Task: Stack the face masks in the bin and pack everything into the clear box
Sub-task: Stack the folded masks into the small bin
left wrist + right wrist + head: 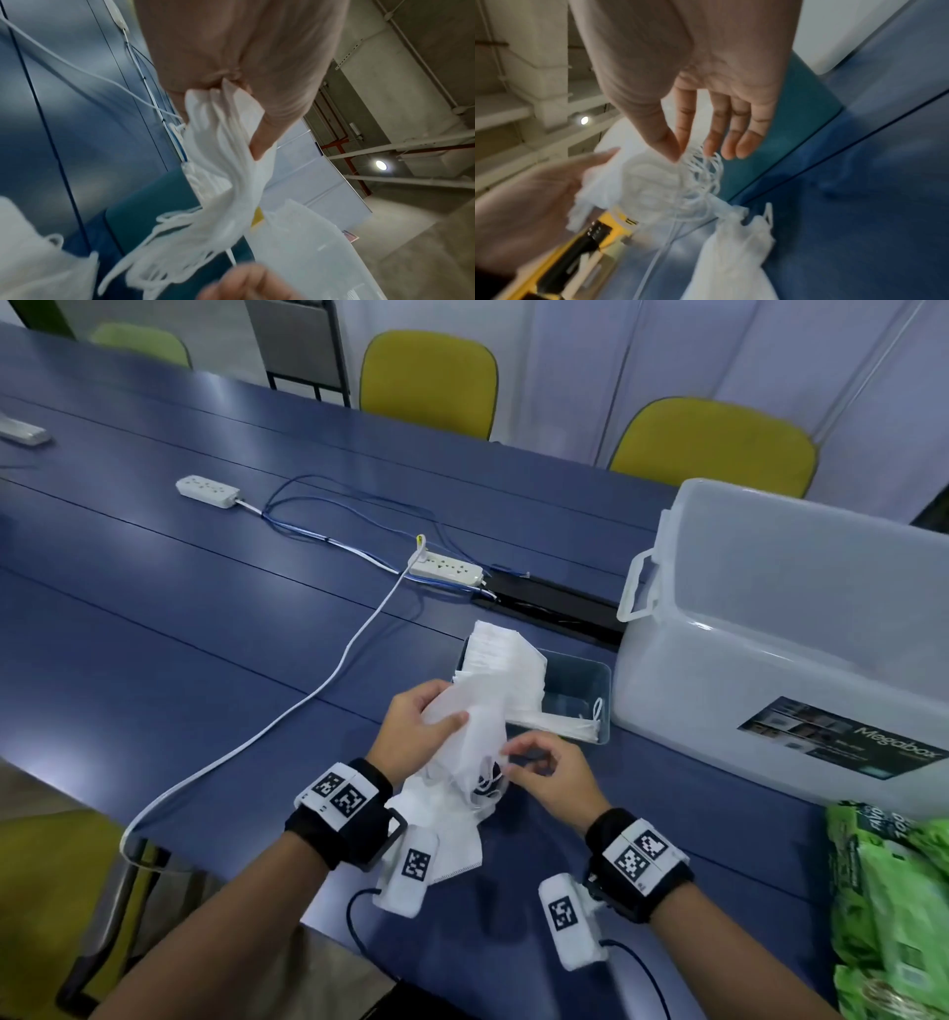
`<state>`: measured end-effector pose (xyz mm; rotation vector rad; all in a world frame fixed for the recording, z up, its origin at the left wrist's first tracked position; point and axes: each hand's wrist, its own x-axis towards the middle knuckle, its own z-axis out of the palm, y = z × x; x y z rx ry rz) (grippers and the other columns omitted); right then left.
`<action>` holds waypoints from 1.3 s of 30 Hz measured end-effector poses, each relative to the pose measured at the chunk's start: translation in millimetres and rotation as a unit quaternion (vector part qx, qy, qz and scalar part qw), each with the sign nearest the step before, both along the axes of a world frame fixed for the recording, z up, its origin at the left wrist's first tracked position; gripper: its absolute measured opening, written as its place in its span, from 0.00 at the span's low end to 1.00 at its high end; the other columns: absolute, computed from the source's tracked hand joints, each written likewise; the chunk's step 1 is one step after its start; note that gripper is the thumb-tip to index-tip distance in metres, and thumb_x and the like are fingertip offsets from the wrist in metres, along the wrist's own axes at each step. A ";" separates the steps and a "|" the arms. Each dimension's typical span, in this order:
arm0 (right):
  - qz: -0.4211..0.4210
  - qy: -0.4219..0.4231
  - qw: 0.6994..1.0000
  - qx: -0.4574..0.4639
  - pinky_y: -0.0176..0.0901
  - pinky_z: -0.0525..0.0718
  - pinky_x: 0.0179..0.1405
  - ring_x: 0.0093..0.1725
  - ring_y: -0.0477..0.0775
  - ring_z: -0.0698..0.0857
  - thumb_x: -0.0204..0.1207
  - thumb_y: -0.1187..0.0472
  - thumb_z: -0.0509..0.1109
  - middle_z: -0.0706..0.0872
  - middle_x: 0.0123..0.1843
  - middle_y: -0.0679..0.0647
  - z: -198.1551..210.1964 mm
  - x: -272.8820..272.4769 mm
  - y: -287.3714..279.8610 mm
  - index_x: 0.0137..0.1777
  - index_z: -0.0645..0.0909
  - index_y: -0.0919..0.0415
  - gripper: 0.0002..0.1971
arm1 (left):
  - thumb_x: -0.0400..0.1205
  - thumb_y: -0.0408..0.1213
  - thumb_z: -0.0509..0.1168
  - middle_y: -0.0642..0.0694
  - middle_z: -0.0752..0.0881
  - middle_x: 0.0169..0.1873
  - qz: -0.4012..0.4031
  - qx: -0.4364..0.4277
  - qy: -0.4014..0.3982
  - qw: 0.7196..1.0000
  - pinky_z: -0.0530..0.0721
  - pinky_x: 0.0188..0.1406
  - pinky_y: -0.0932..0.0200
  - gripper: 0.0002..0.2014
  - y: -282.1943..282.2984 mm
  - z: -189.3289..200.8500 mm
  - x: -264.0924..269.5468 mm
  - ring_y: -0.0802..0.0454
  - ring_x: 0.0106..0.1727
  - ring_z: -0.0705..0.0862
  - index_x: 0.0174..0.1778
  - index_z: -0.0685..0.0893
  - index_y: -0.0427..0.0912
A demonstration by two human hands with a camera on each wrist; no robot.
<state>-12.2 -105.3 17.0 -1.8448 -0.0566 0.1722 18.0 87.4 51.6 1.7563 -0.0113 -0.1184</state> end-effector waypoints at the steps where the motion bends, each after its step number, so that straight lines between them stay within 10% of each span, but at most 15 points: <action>1: 0.017 0.019 0.999 -0.024 0.35 0.81 0.42 0.38 0.50 0.80 0.70 0.74 0.75 0.86 0.45 0.54 -6.0 0.6 -0.6 0.40 0.83 0.52 0.13 | 0.77 0.26 0.70 0.47 0.86 0.44 0.005 0.006 -0.011 1.000 0.82 0.45 0.62 0.08 6.1 1.5 2.6 0.53 0.44 0.83 0.50 0.83 0.40; 9: 0.131 0.025 0.944 -0.303 0.40 0.74 0.55 0.57 0.58 0.80 0.75 0.62 0.70 0.80 0.57 0.58 -44.3 17.3 34.2 0.61 0.80 0.62 0.14 | 0.74 0.24 0.72 0.49 0.86 0.51 0.043 0.021 -0.045 0.998 0.83 0.55 0.56 0.18 34.1 6.8 14.7 0.53 0.52 0.83 0.57 0.81 0.44; 17: 0.204 0.036 0.878 -0.432 0.52 0.69 0.74 0.73 0.62 0.69 0.69 0.44 0.75 0.70 0.74 0.59 -64.6 33.8 72.8 0.76 0.65 0.61 0.39 | 0.75 0.25 0.71 0.54 0.84 0.50 0.073 0.041 -0.060 0.995 0.83 0.53 0.58 0.19 48.4 7.4 13.9 0.55 0.52 0.83 0.59 0.81 0.45; 27: 0.090 0.081 0.965 -0.233 0.39 0.76 0.48 0.53 0.56 0.83 0.69 0.60 0.78 0.85 0.51 0.56 -55.8 27.4 26.8 0.45 0.84 0.57 0.07 | 0.77 0.27 0.70 0.44 0.86 0.48 0.017 0.026 -0.064 0.997 0.83 0.49 0.59 0.26 45.4 1.5 8.4 0.52 0.48 0.85 0.64 0.73 0.58; 30: 0.049 0.106 0.990 -0.075 0.44 0.82 0.44 0.43 0.54 0.84 0.70 0.68 0.77 0.87 0.42 0.56 -38.1 13.9 -5.8 0.38 0.81 0.58 0.08 | 0.78 0.26 0.69 0.60 0.85 0.48 -0.020 0.074 -0.105 0.992 0.75 0.58 0.72 0.14 35.7 1.4 10.6 0.65 0.53 0.82 0.53 0.81 0.49; 39: -0.138 0.063 0.975 0.162 0.38 0.85 0.37 0.39 0.52 0.86 0.58 0.68 0.80 0.90 0.41 0.54 26.4 -25.3 -82.5 0.48 0.81 0.63 0.18 | 0.78 0.27 0.69 0.55 0.87 0.49 -0.034 0.117 -0.094 0.988 0.73 0.60 0.75 0.11 -17.1 -1.1 19.9 0.60 0.55 0.83 0.46 0.87 0.50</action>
